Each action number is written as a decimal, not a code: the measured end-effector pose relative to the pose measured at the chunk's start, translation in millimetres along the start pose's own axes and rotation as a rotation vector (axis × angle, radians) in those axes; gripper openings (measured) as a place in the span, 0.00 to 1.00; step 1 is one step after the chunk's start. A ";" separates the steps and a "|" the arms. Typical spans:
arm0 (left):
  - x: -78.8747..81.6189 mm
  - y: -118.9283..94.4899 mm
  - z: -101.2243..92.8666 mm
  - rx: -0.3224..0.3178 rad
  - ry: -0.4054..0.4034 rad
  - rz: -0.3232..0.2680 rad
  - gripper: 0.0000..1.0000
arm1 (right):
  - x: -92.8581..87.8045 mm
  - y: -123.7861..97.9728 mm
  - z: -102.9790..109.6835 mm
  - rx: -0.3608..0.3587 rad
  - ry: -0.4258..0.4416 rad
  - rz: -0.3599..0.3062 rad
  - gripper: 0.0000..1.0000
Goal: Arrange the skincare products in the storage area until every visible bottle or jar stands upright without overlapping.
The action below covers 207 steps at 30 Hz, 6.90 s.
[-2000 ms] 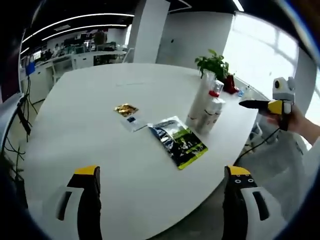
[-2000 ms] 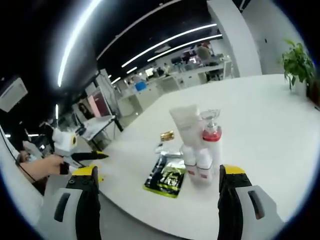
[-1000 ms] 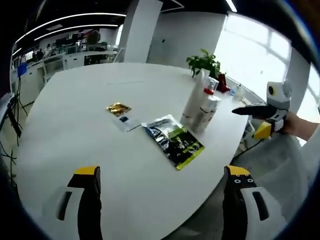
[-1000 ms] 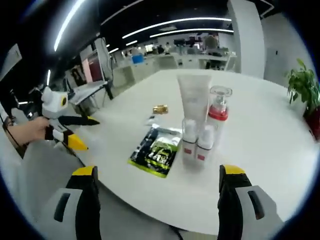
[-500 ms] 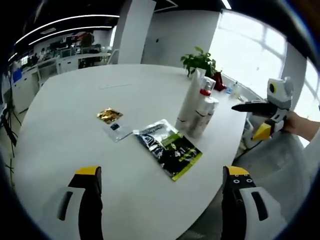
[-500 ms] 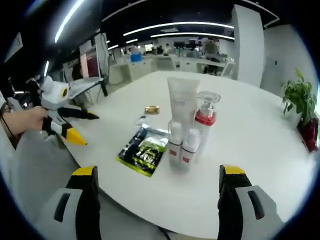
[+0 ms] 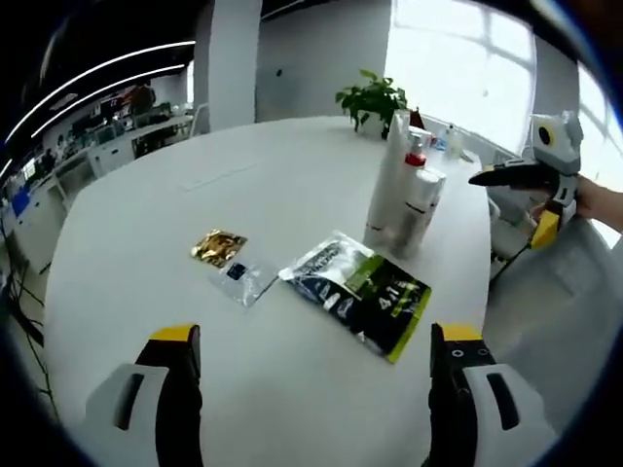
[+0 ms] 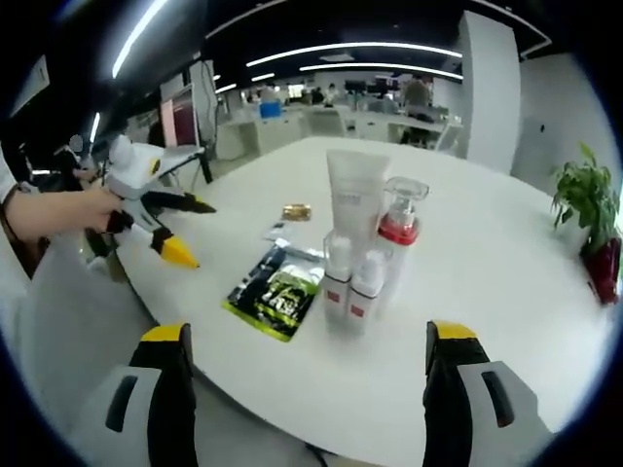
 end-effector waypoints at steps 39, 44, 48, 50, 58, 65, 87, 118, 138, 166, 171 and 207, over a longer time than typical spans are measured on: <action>21.9 86.3 68.6 -0.090 0.308 0.283 0.68 | -4.0 1.7 -2.8 -0.027 0.028 0.031 0.97; 25.6 95.1 72.5 -0.110 0.305 0.300 0.66 | -4.5 1.8 -3.3 -0.026 0.037 0.035 0.97; 25.7 103.8 76.2 -0.128 0.302 0.324 0.63 | -4.9 1.8 -2.6 -0.024 0.038 0.042 0.97; 26.1 104.4 76.8 -0.130 0.312 0.327 0.62 | -5.2 2.2 -2.9 -0.023 0.039 0.043 0.97; 30.2 106.4 84.1 -0.123 0.296 0.334 0.50 | -5.7 2.5 -2.8 -0.023 0.037 0.049 0.96; 29.7 104.6 80.5 -0.098 0.284 0.337 0.42 | -5.7 2.8 -3.0 -0.024 0.036 0.051 0.96; 33.6 59.1 56.4 -0.047 0.149 0.196 0.41 | 2.6 -3.0 -3.4 -0.011 0.072 -0.021 0.91; 33.6 -47.6 -52.7 0.086 0.036 -0.121 0.40 | 55.9 6.5 57.8 0.185 0.235 -0.285 0.59; 38.8 -81.9 -100.8 0.098 0.044 -0.222 0.40 | 72.3 11.4 98.5 0.418 0.397 -0.356 0.19; 42.5 -87.9 -114.5 -0.019 -0.038 -0.260 0.38 | 84.1 8.3 92.2 0.469 0.391 -0.349 0.01; 38.5 -92.4 -114.5 -0.062 -0.021 -0.254 0.47 | 82.1 5.3 89.8 0.486 0.396 -0.337 0.01; -20.9 -91.2 -86.9 -0.332 -0.438 -0.217 0.05 | 72.6 34.8 113.9 0.615 0.319 -0.094 0.01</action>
Point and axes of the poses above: the point that each gripper's makers call its tool centre point, and the gripper's own axes: y roughly forward along the fingers, z roughly to its left, x roughly out of its top, the point moved 5 cm from there along -y, roughly backward along the fingers, and after that the axes turned 5 degrees about z, right-handed, at the moved point
